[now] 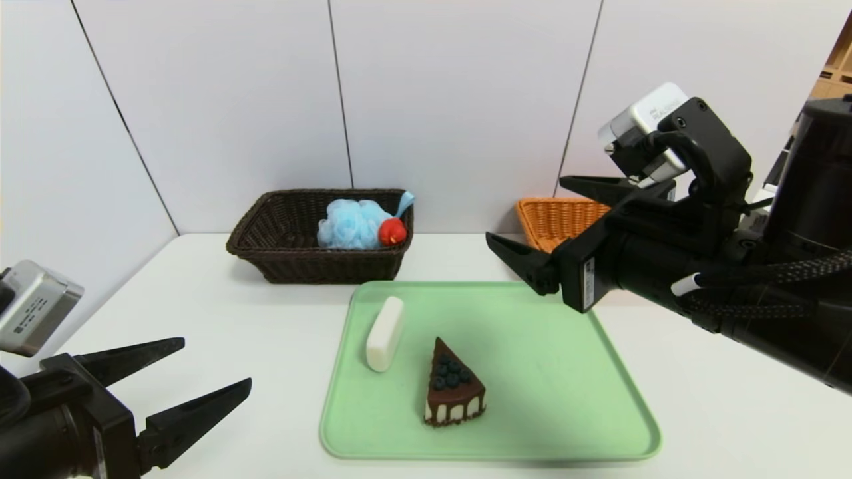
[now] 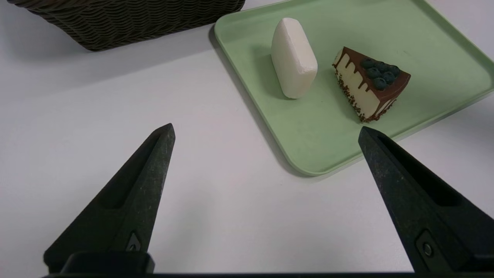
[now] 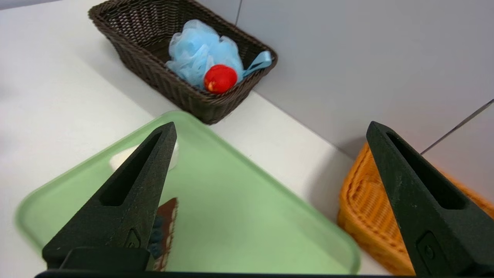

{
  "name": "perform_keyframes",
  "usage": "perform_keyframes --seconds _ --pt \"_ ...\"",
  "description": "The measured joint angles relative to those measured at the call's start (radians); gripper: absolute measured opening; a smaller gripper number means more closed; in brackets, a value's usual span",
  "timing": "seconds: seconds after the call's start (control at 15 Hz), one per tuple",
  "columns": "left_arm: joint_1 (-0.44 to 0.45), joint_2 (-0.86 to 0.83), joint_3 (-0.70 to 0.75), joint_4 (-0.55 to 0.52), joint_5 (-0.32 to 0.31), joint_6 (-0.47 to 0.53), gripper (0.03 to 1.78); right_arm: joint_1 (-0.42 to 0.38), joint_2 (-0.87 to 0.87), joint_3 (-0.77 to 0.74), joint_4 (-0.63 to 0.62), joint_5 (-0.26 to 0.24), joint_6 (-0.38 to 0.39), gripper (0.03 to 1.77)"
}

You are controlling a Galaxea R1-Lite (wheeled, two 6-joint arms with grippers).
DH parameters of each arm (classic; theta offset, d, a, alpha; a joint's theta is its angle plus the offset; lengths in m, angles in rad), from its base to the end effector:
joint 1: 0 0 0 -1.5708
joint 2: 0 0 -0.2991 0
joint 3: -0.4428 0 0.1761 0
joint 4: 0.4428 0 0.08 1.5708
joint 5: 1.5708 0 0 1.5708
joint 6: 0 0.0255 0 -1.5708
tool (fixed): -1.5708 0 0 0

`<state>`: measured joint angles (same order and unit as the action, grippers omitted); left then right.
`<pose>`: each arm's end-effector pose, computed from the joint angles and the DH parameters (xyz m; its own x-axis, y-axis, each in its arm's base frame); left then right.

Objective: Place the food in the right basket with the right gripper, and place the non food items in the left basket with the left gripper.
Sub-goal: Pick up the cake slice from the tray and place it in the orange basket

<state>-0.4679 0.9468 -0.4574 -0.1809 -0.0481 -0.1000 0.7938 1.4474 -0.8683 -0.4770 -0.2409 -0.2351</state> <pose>0.0902 -0.0469 0.2025 0.8277 -0.4721 -0.3033 0.4619 0.8801 -0.1096 0.1739 0.1682 0.2622 0.8475 0.5216 -0.0990 -0.5282 0.8098 -0.2554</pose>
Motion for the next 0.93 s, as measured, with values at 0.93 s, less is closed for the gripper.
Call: perform_keyframes --seconds 0.93 --pt "0.002 -0.009 0.017 0.000 0.001 0.000 1.69 0.139 0.075 0.024 0.084 -0.143 0.220 1.69"
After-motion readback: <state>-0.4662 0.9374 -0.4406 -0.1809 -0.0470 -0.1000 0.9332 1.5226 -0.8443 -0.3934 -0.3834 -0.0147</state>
